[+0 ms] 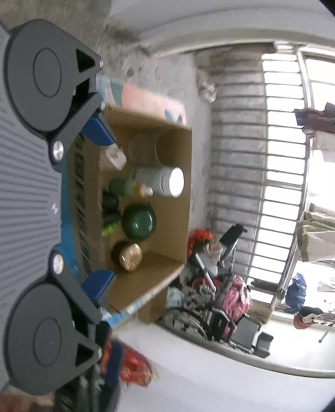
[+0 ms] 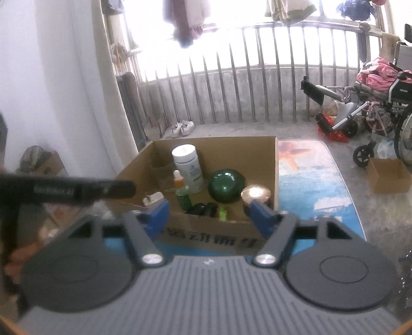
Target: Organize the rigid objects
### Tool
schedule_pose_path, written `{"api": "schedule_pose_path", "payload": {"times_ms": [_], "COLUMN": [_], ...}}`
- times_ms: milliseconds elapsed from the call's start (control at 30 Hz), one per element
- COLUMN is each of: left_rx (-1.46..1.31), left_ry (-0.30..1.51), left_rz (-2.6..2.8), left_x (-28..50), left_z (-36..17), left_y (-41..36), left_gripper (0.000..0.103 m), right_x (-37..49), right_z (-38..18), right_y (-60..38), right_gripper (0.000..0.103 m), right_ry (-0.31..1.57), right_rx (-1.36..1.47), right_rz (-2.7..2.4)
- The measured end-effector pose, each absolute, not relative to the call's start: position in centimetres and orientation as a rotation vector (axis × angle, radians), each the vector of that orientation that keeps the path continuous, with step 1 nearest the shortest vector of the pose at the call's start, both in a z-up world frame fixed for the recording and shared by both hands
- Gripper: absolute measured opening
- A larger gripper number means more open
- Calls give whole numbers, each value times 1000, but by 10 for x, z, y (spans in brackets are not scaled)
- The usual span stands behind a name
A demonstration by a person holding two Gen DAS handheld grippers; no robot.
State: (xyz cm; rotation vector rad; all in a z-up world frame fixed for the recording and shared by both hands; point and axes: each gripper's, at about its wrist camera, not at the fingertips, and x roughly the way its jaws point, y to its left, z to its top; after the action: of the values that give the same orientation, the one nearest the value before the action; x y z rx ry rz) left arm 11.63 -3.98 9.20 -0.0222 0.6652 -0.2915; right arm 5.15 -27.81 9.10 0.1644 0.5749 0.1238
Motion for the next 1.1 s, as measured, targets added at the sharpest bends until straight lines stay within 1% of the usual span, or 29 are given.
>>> {"api": "schedule_pose_path", "payload": {"times_ms": [33, 133, 167, 233, 400, 467, 500, 700, 933, 1100], "left_rx": [-4, 44, 56, 82, 120, 134, 146, 199, 153, 140], "left_ry": [662, 669, 669, 667, 619, 606, 598, 593, 593, 634], "left_rz": [-285, -271, -266, -235, -156, -119, -100, -36, -44, -79], "left_x": [111, 96, 92, 85, 74, 73, 74, 84, 99, 113], "left_z": [91, 89, 87, 86, 79, 78, 78, 81, 87, 83], "left_y": [-33, -31, -30, -31, -31, -31, -31, -33, -29, -33], "left_gripper": [103, 103, 103, 103, 103, 103, 103, 103, 103, 103], "right_x": [46, 30, 26, 20, 13, 14, 15, 30, 56, 74], "right_z": [93, 94, 93, 93, 85, 82, 80, 75, 70, 64], "right_y": [-276, -271, -270, -266, -259, -256, -255, -245, -236, -237], "right_gripper": [81, 85, 89, 92, 94, 101, 102, 102, 102, 102], "right_ry": [569, 556, 555, 553, 570, 583, 588, 614, 643, 667], "right_rx": [171, 206, 221, 234, 253, 248, 242, 207, 162, 156], "right_rz": [123, 117, 110, 100, 53, 32, 24, -4, -23, -52]}}
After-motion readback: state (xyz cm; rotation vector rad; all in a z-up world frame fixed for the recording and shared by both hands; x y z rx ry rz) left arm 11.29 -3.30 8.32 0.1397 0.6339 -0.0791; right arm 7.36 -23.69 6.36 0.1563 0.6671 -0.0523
